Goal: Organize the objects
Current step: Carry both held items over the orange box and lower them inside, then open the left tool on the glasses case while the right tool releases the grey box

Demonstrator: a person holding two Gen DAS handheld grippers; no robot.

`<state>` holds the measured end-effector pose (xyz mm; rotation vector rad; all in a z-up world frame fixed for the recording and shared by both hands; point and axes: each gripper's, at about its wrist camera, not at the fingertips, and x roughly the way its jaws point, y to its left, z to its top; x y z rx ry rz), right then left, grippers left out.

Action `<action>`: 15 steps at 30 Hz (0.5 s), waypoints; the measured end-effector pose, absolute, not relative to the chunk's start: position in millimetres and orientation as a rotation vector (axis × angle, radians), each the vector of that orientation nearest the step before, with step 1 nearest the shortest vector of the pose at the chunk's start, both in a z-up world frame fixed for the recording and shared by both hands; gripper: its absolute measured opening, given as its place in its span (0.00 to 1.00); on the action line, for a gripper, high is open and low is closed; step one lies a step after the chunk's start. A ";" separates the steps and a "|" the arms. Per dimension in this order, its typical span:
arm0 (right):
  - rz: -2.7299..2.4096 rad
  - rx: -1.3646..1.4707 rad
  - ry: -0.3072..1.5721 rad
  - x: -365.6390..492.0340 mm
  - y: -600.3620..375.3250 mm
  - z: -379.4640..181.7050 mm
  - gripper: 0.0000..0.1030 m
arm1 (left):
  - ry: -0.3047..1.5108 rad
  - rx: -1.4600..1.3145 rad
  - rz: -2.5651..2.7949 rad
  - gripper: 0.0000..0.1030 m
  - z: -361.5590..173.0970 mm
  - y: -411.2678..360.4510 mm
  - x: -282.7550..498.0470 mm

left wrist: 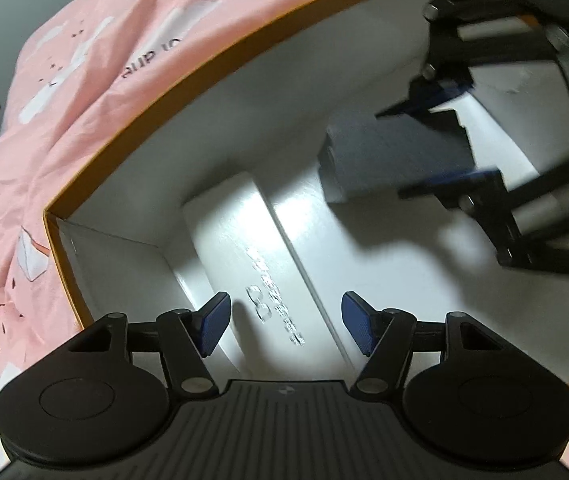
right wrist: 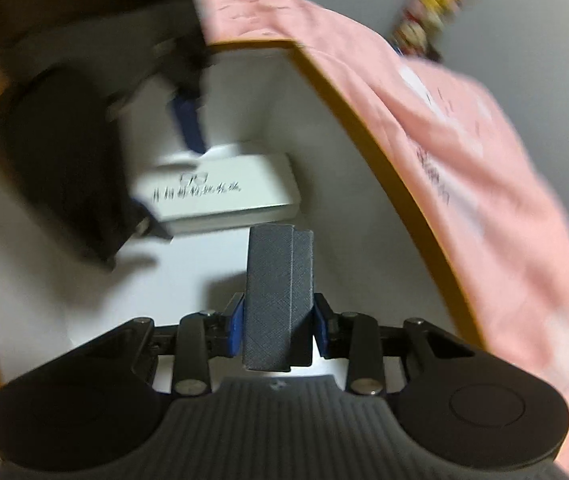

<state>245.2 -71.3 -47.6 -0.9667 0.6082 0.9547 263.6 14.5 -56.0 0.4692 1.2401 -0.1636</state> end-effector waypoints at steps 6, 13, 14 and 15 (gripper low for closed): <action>0.963 -1.297 0.346 220.6 -68.7 -75.4 0.35 | 1.218 0.487 -0.121 0.67 -63.0 16.1 272.6; 0.970 -1.468 0.260 219.0 -71.6 -99.1 0.43 | 1.209 0.465 -0.101 0.68 -63.4 13.9 272.1; 0.967 -1.459 0.279 221.7 -71.5 -98.9 0.46 | 1.203 0.464 -0.093 0.67 -63.3 13.0 271.3; 0.966 -1.447 0.295 224.1 -71.6 -98.1 0.48 | 1.196 0.466 -0.083 0.66 -63.2 12.0 271.1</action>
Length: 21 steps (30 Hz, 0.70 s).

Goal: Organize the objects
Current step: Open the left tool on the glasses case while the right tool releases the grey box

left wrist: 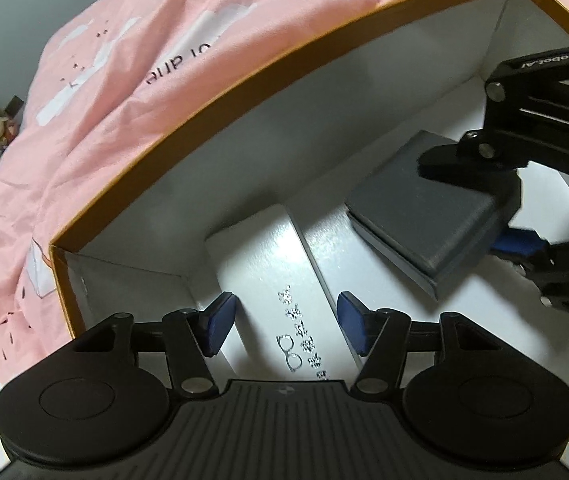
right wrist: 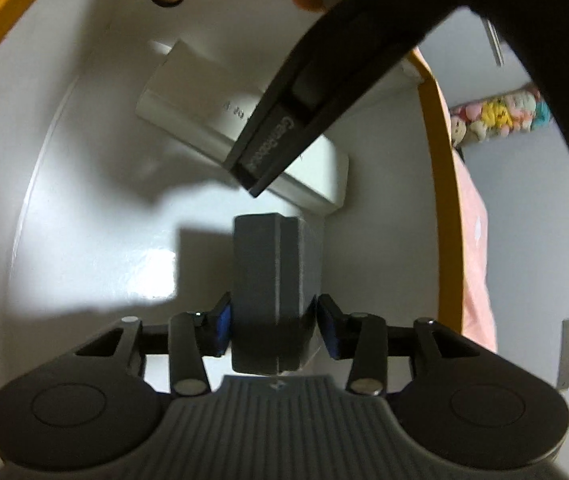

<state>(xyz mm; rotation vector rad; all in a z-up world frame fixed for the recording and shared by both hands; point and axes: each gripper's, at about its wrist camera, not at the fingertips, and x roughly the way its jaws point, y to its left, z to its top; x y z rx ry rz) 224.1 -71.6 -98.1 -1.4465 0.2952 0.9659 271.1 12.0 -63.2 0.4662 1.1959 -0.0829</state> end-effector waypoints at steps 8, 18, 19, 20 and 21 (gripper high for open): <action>0.947 -1.195 0.563 258.9 -73.4 -76.4 0.77 | 1.099 0.556 0.020 0.49 -54.4 11.0 275.7; 0.934 -0.777 0.968 318.2 -81.0 -52.8 0.79 | 1.162 0.553 -0.245 0.70 -30.3 23.3 244.9; 0.928 -0.746 0.995 322.9 -82.6 -52.8 0.79 | 1.177 0.590 -0.273 0.70 -30.2 20.8 237.8; 0.925 -0.717 1.018 327.2 -84.2 -52.9 0.79 | 1.195 0.627 -0.296 0.71 -31.4 18.5 231.4; 0.923 -0.693 1.033 328.4 -85.1 -53.1 0.79 | 1.214 0.668 -0.317 0.71 -33.6 16.5 226.0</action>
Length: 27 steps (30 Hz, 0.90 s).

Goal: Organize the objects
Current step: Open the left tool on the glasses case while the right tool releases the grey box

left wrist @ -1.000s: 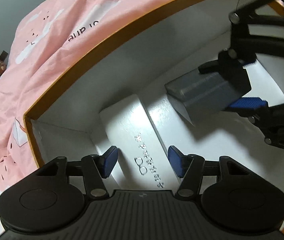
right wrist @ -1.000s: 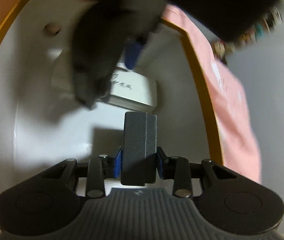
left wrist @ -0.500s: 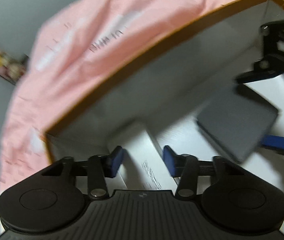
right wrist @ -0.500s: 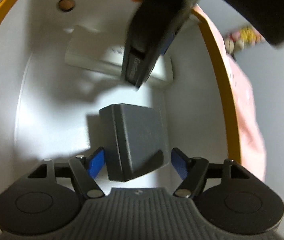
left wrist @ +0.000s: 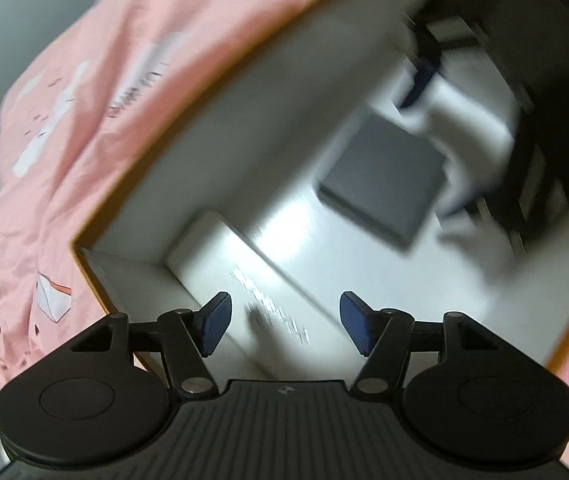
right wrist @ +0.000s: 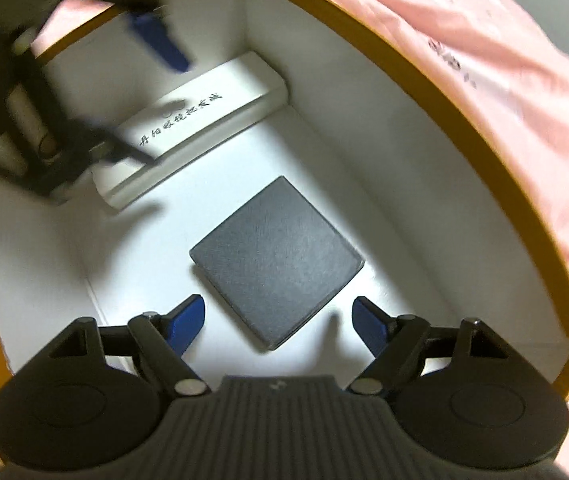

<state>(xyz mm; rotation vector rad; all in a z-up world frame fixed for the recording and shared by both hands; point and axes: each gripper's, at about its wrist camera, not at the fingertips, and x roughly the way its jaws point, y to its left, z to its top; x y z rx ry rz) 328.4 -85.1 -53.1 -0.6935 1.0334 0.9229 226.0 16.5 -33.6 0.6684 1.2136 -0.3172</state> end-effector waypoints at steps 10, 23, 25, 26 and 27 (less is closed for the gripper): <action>0.911 -0.540 1.143 299.9 -88.3 -66.8 0.79 | 1.296 0.911 -0.384 0.86 -67.4 7.8 219.9; 0.872 -0.426 1.162 307.2 -80.1 -72.5 0.52 | 1.245 0.946 -0.316 0.81 -72.4 13.5 219.3; 0.851 -0.372 1.174 311.5 -78.1 -73.9 0.51 | 1.228 0.955 -0.303 0.78 -73.0 14.8 219.1; 0.840 -0.346 1.179 313.4 -77.2 -74.8 0.51 | 1.227 0.951 -0.302 0.78 -73.3 15.1 218.9; 0.827 -0.315 1.185 315.5 -76.2 -75.7 0.51 | 1.227 0.950 -0.301 0.78 -73.7 15.2 218.7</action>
